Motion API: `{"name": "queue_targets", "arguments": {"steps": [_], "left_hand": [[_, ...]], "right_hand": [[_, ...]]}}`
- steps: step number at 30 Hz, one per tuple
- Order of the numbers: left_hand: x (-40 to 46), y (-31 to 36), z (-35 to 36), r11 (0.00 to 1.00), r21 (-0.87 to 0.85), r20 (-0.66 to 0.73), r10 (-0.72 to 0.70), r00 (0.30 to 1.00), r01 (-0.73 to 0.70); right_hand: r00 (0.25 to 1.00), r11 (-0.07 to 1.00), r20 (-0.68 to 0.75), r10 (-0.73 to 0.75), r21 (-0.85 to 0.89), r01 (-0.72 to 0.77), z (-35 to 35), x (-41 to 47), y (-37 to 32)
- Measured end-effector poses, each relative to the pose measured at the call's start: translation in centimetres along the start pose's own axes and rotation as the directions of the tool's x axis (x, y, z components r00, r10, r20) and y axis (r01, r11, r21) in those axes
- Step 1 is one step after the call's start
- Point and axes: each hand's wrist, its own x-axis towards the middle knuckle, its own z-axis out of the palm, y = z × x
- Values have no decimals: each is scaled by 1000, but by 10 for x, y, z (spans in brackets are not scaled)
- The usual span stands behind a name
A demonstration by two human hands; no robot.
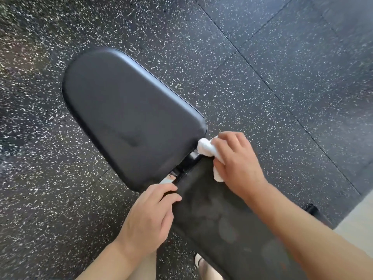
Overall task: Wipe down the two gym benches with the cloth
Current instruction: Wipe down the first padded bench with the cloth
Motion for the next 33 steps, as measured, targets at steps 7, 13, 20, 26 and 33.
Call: {"name": "queue_targets", "arguments": {"steps": [7,13,20,26,33], "left_hand": [[29,11,1,998,52,2,23,1000,-23],[46,32,12,974,139,88,170,982,-181],[78,103,82,894,160,246,376,894,-420],[88,168,148,817,154,360,478,801,-556],[71,214,216,747,216,445,498,744,-629]], "right_hand": [[977,973,-56,-204,94,209,38,-41,-46],[976,988,-206,-78,114,103,30,-66,-11],[936,958,-227,268,166,-234,5,-166,57],[859,882,-230,458,240,-406,0,-261,90],[772,827,-300,560,260,-499,8,-359,118]]}}
